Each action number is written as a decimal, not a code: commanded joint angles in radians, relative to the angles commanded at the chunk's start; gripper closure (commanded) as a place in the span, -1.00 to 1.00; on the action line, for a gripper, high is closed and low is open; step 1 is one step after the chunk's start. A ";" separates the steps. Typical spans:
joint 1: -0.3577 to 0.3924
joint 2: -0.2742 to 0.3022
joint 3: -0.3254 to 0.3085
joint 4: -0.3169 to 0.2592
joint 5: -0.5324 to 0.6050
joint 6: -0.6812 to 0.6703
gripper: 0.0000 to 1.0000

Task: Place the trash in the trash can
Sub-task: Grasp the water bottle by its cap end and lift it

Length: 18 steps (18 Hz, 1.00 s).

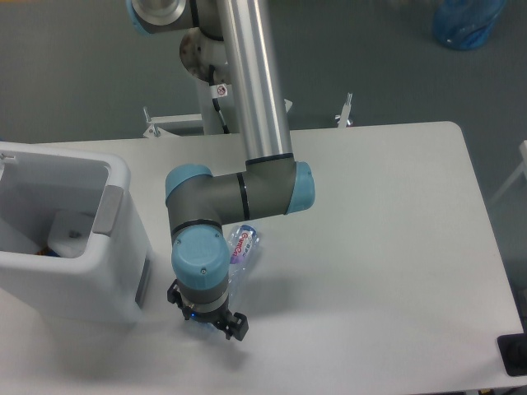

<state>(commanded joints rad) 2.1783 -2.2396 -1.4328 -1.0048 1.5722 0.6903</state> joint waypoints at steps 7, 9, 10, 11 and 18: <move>-0.005 -0.011 0.000 0.000 0.000 -0.044 -0.39; -0.011 -0.012 0.000 0.000 0.000 -0.054 -0.08; -0.012 -0.011 0.000 0.000 0.000 -0.055 0.05; -0.012 -0.011 0.002 0.000 0.000 -0.058 0.12; 0.001 0.040 0.024 -0.002 -0.038 -0.049 0.20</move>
<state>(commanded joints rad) 2.1797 -2.1998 -1.4083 -1.0063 1.5341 0.6412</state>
